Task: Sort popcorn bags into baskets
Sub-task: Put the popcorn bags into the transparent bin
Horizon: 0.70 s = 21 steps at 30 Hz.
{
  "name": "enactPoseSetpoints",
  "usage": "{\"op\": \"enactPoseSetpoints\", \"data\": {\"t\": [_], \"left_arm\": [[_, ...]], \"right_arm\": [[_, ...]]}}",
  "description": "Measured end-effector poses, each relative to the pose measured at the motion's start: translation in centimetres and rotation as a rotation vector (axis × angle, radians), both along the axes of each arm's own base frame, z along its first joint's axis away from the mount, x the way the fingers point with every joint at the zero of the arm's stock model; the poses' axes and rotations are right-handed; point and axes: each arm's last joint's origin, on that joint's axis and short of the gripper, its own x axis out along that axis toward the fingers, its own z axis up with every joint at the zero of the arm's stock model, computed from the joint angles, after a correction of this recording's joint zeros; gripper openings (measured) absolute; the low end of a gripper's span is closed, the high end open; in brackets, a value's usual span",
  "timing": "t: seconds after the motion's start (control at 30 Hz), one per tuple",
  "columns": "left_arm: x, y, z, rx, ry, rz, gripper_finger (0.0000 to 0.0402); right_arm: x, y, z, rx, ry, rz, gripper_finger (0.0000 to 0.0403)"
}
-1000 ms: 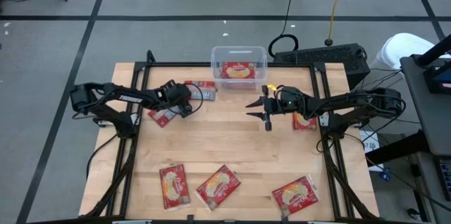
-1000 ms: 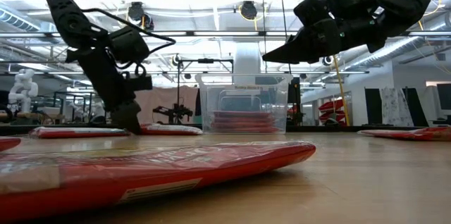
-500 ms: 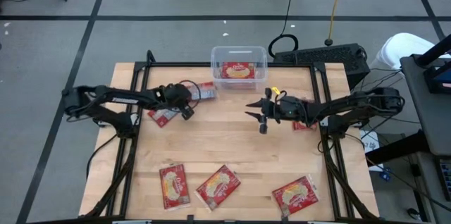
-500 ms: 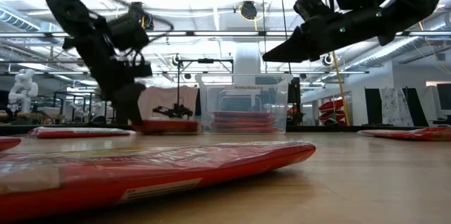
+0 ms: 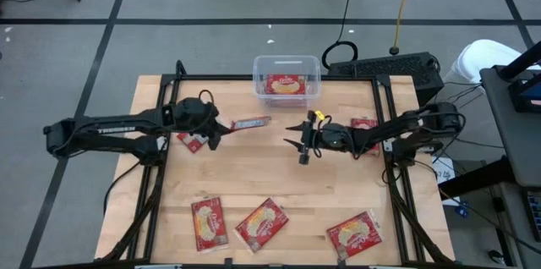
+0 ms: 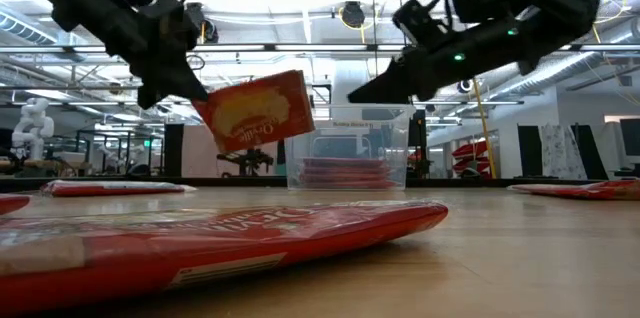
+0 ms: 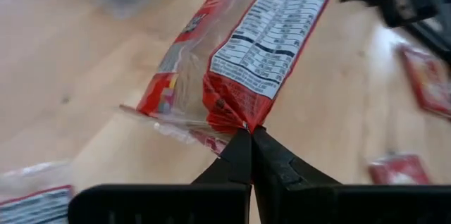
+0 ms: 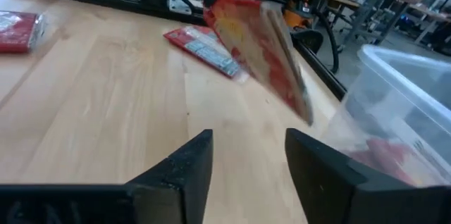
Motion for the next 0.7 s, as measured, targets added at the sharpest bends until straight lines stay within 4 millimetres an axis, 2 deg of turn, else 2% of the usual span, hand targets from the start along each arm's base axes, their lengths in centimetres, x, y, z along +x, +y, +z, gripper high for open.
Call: {"op": "enactPoseSetpoints", "data": {"t": [0.23, 0.47, 0.7], "left_arm": [[0.3, -1.1, -0.1, -0.031, 0.000, -0.061, 0.0001], [1.1, -1.7, -0.9, -0.046, 0.049, -0.098, 0.0001], [2.2, -1.5, -2.3, -0.052, 0.095, -0.099, 0.0001]], "right_arm": [[3.6, -0.1, 0.7, -0.063, -0.011, 0.013, 0.0200], [4.9, -0.1, 1.2, -0.155, 0.025, 0.041, 0.0203], [6.9, 0.8, 2.7, -0.159, 0.224, 0.089, 0.0203]]}}
